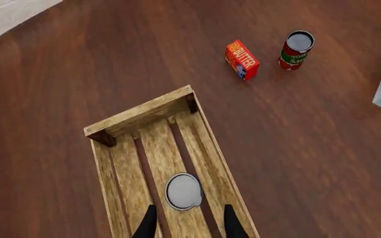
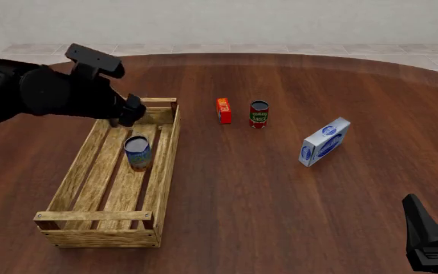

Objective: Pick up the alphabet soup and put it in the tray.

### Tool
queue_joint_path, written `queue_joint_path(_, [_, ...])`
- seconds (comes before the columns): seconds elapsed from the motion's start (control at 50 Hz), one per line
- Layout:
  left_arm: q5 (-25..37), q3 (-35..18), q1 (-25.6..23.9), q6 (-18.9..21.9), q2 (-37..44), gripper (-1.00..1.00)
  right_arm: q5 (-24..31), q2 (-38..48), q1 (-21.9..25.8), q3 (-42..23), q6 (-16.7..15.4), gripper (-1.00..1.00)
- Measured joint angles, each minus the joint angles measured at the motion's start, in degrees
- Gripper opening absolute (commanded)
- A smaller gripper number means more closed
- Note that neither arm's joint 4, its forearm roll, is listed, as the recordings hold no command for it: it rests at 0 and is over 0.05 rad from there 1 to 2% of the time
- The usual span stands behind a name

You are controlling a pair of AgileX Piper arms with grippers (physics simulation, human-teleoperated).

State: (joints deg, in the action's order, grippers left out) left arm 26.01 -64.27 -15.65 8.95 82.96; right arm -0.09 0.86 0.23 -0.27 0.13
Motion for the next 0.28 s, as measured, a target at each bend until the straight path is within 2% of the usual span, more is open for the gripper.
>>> queue_joint_path(0.28, [-0.9,5.37,-1.62,-4.26,-11.08,1.0,0.0,0.0,0.0,0.0,0.01,1.0])
